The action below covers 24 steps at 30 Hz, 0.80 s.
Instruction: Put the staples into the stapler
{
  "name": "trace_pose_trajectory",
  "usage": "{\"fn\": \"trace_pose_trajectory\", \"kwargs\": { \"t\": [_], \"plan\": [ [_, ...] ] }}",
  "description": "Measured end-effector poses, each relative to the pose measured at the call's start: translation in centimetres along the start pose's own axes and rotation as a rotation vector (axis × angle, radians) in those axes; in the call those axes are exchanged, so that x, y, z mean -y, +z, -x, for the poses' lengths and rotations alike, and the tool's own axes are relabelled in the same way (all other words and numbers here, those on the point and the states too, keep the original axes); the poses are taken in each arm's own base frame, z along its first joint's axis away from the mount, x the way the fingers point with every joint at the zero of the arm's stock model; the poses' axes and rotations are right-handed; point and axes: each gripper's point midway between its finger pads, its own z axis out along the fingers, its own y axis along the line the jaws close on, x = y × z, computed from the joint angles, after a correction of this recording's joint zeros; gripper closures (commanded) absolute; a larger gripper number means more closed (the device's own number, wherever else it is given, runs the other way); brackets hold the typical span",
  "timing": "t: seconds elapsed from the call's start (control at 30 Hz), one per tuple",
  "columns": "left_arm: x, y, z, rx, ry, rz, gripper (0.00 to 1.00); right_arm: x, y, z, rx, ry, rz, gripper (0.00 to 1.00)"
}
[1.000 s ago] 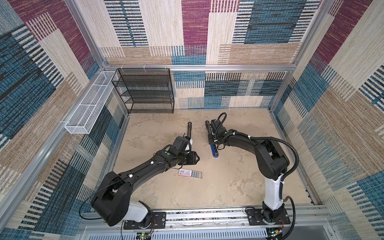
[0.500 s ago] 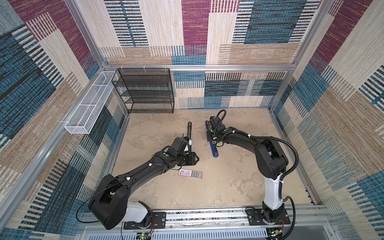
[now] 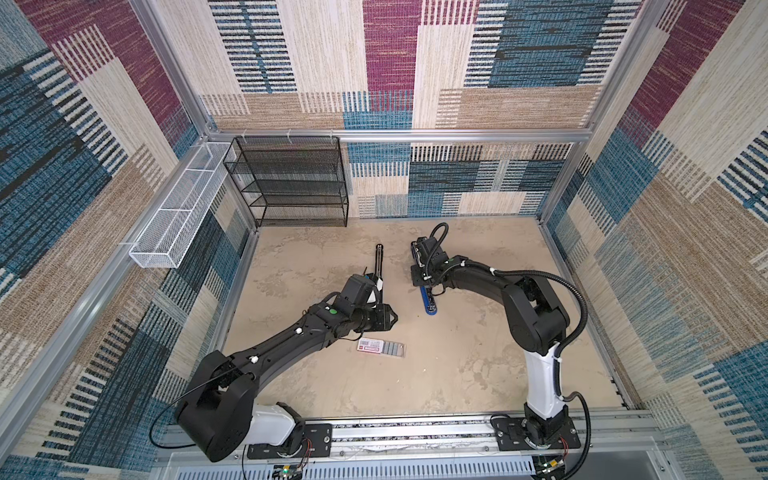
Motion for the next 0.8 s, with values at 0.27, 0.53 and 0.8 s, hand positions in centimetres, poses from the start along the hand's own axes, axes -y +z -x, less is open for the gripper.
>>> {"fn": "trace_pose_trajectory", "kwargs": {
  "t": [0.27, 0.53, 0.8],
  "plan": [
    [-0.1, 0.2, -0.1, -0.006, -0.003, 0.004, 0.52, 0.0, -0.7, -1.0, -0.017, 0.000, 0.016, 0.62],
    [-0.3, 0.4, -0.2, -0.013, -0.006, 0.008, 0.53, -0.2, -1.5, -2.4, -0.039, 0.001, 0.037, 0.64],
    [-0.3, 0.5, -0.3, -0.015, -0.007, 0.009, 0.53, -0.1, -2.5, -3.9, -0.057, 0.003, 0.044, 0.67]
  ]
}}
